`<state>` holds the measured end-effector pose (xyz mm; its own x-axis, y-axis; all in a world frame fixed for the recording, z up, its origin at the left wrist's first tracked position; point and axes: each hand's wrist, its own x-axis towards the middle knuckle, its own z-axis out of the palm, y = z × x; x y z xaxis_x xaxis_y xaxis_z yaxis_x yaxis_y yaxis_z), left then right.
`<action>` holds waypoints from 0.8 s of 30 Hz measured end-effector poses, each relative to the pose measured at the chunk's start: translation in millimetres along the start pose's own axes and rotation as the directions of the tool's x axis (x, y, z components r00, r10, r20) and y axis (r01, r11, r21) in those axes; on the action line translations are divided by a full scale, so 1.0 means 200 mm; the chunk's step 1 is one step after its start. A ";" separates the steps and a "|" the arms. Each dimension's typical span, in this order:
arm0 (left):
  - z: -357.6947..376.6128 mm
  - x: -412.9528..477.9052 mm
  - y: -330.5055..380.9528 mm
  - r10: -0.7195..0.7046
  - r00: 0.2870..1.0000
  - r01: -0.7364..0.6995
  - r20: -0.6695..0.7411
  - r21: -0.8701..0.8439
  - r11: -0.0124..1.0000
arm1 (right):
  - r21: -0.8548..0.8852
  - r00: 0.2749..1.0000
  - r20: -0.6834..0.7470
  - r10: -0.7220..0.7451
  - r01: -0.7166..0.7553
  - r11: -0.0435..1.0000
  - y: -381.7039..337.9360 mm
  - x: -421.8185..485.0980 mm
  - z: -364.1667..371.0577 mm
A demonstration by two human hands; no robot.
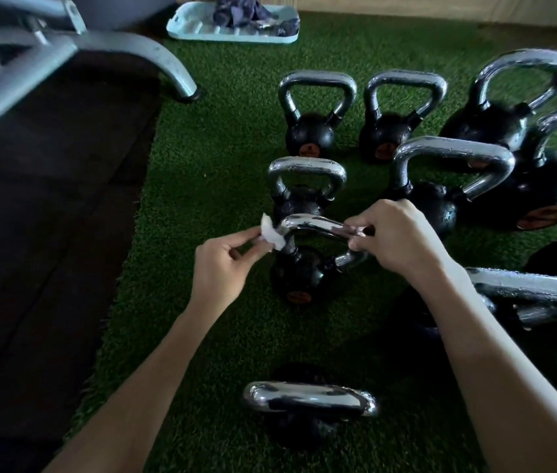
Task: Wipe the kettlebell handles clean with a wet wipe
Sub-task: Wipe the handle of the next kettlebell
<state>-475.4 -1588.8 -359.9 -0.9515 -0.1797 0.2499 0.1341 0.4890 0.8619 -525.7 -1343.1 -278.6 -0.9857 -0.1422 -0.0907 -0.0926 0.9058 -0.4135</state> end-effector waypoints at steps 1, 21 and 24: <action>-0.04 0.01 -0.01 -0.019 0.999 0.018 -0.040 -0.041 0.999 | -0.037 0.998 0.033 -0.048 0.049 0.998 -0.02 0.01 -0.01; -0.08 0.13 0.34 0.238 0.957 -0.247 0.164 0.035 0.968 | 0.737 0.991 -0.099 -0.088 0.133 0.662 -0.16 -0.07 0.03; -0.07 0.13 0.33 0.196 0.964 -0.223 0.181 0.141 0.965 | 0.739 0.978 -0.208 0.032 0.136 0.660 -0.16 -0.07 0.06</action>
<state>-486.9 -1573.6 -289.2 -0.9407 0.0777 0.3302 0.3027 0.6318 0.7136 -506.7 -1374.2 -274.8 -0.9959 -0.0269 0.0864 -0.0904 0.2832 -0.9548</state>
